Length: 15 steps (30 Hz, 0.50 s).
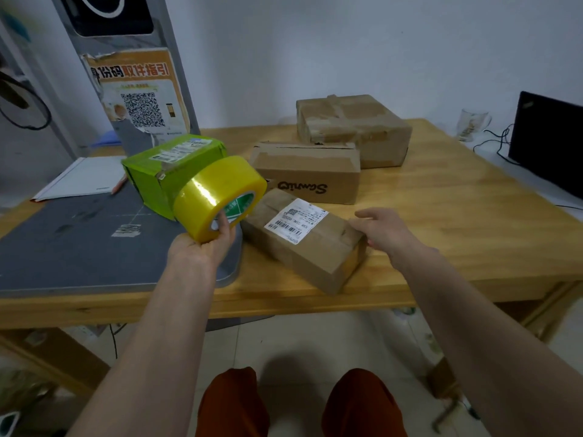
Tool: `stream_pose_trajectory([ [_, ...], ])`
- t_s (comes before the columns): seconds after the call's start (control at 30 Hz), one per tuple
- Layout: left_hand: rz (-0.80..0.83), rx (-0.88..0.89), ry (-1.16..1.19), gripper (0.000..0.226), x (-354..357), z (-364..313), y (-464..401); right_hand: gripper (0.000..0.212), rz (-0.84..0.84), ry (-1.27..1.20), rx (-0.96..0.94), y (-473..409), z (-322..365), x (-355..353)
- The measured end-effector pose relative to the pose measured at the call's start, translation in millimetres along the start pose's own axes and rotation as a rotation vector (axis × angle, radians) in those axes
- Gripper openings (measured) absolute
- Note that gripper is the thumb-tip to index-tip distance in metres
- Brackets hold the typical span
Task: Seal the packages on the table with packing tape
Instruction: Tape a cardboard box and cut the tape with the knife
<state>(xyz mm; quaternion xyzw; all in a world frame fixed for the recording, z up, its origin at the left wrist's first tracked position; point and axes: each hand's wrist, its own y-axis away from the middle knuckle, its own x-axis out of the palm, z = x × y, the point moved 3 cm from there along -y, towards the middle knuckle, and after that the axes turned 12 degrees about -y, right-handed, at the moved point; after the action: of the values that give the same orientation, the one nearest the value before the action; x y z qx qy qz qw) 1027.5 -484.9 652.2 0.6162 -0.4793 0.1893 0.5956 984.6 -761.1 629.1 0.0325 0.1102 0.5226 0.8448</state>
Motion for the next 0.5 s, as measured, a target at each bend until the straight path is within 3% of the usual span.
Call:
stream_pose_trajectory([
  [0.07, 0.086, -0.062, 0.09, 0.037, 3, 2, -1, 0.064, 0.024, 0.046, 0.087, 9, -7, 4],
  [0.1, 0.078, -0.074, 0.085, 0.037, 4, 4, -3, 0.066, 0.044, 0.03, 0.138, 14, -11, 8],
  [0.17, 0.072, -0.063, 0.062, 0.037, 6, 8, -5, 0.05, 0.077, -0.047, 0.202, 20, -16, 18],
  [0.27, 0.066, -0.06, 0.023, 0.038, 7, 14, -6, 0.026, 0.082, -0.063, 0.124, 11, -8, 20],
  [0.4, 0.05, -0.041, -0.007, 0.037, 12, 17, -8, 0.022, 0.053, 0.025, -0.013, -10, 10, 11],
  [0.5, 0.06, -0.033, -0.031, 0.031, 18, 15, -10, 0.026, 0.176, 0.159, -0.125, -23, 20, 13],
])
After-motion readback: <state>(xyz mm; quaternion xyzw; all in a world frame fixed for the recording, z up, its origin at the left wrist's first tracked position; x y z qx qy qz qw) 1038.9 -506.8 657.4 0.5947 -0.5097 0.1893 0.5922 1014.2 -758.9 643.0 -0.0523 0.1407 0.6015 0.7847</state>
